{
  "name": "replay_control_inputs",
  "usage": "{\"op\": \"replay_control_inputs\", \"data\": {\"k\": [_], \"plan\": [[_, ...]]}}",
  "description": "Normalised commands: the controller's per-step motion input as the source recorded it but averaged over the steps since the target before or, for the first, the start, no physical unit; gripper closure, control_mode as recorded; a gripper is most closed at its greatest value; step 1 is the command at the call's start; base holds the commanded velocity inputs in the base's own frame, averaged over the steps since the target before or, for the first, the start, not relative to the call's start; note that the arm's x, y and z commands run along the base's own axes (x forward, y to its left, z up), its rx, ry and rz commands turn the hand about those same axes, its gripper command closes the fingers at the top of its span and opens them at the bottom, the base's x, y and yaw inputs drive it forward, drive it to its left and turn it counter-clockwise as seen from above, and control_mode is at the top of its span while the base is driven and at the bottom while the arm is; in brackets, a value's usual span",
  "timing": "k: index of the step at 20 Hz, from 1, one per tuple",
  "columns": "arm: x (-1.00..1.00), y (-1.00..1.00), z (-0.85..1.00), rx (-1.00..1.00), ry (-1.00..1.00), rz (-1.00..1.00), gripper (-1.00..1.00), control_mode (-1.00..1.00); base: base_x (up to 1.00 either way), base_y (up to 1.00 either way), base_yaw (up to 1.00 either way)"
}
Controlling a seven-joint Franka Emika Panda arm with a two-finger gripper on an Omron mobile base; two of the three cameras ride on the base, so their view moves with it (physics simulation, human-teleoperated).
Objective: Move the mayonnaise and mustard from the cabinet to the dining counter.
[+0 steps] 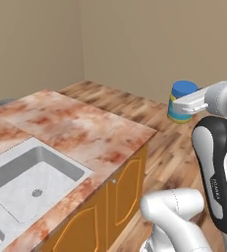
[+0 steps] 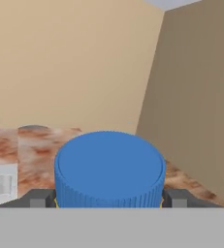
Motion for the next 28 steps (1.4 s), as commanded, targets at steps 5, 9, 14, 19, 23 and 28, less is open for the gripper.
{"op": "replay_control_inputs", "data": {"k": [5, 9, 14, 19, 23, 28], "plan": [[0.0, 0.0, 0.0, 0.0, 0.0, 0.0, 1.0, 1.0, 0.39, -0.17, 0.21], [0.0, 0.0, 0.0, 0.0, 0.0, 0.0, 1.0, 1.0, 0.35, -0.13, 0.21], [0.0, 0.0, 0.0, 0.0, 0.0, 0.0, 1.0, 1.0, 0.38, -0.09, 0.21], [0.0, 0.0, 0.0, 0.0, 0.0, 0.0, 1.0, 1.0, 0.45, -0.07, 0.21], [0.0, 0.0, 0.0, 0.0, 0.0, 0.0, 1.0, 1.0, 0.52, -0.09, 0.2], [0.0, 0.0, 0.0, 0.0, 0.0, 0.0, 1.0, 1.0, 0.52, -0.09, 0.18]]}}
